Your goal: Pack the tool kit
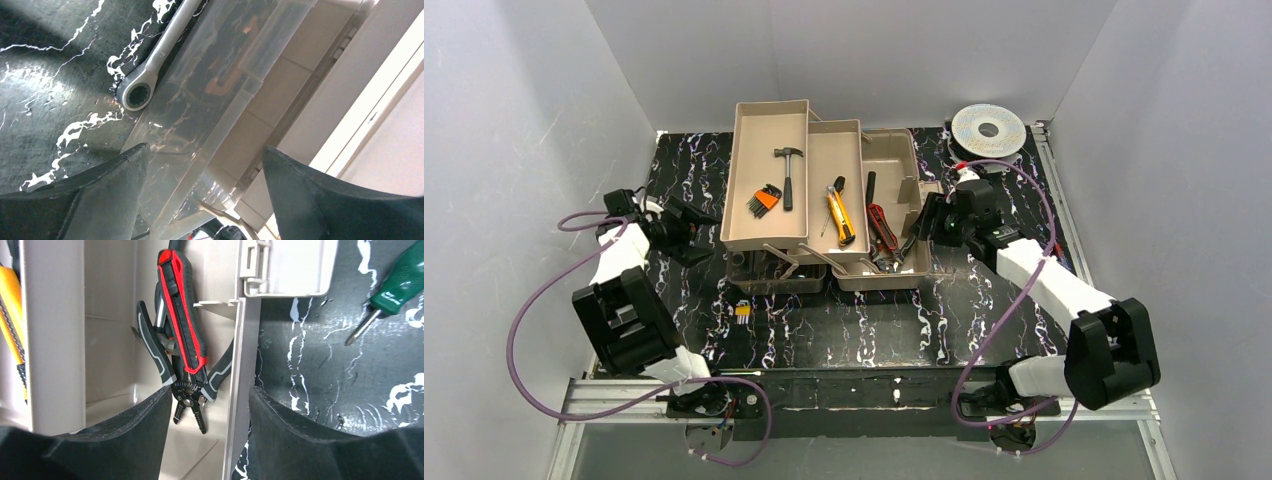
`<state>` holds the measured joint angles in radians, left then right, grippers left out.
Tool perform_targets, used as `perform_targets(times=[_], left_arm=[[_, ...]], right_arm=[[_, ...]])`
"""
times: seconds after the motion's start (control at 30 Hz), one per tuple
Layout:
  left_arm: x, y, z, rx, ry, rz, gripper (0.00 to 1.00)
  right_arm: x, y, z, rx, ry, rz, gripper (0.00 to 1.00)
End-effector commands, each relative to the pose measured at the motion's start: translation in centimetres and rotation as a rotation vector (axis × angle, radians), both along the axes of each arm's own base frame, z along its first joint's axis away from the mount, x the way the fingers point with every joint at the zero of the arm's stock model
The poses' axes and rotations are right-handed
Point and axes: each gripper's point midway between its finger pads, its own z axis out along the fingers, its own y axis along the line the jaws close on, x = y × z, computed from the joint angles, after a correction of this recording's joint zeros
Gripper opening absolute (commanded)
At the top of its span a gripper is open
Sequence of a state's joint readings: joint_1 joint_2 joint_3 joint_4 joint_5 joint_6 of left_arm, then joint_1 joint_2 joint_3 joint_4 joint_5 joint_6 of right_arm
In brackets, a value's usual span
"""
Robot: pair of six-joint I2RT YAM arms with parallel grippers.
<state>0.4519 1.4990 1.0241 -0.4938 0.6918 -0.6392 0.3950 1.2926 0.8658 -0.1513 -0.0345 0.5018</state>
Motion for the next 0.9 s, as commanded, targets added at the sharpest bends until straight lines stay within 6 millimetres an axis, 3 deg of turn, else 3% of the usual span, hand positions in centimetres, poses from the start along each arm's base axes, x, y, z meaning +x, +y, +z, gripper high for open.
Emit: perform_targets(times=[0.0,0.2,0.33,0.5,0.67,0.77,0.87], left_arm=[[0.5,-0.8,0.3,-0.053,-0.042,-0.078,0.75],[0.9,-2.3,-0.6,-0.061,-0.039,-0.171,0.70],[0.7,-2.8,-1.0,-0.064,-0.010,-0.207,0.60],[0.0,-3.7,-1.7,-0.024,0.024,-0.264,0.54],[-0.3,-3.3,-1.8,0.055,0.047,-0.276,0.33],[-0.1,-2.6,-0.8,0.124,0.020,-0.260,0.21],[0.0,-1.5,0.5,0.220,-0.002,-0.231,0.02]], right_arm=[[0.7,1.8,0.7,0.060,-0.014,0.062,0.64],[0.6,2.2,-0.3,0.064,0.018,0.073,0.63],[0.7,2.3,-0.6,0.065,0.028,0.072,0.62],[0.6,2.2,-0.5,0.064,0.026,0.074,0.62],[0.6,2.2,-0.4,0.063,0.024,0.074,0.61],[0.6,2.1,-0.2,0.062,0.018,0.071,0.61],[0.6,1.9,-0.2,0.057,0.016,0.061,0.61]])
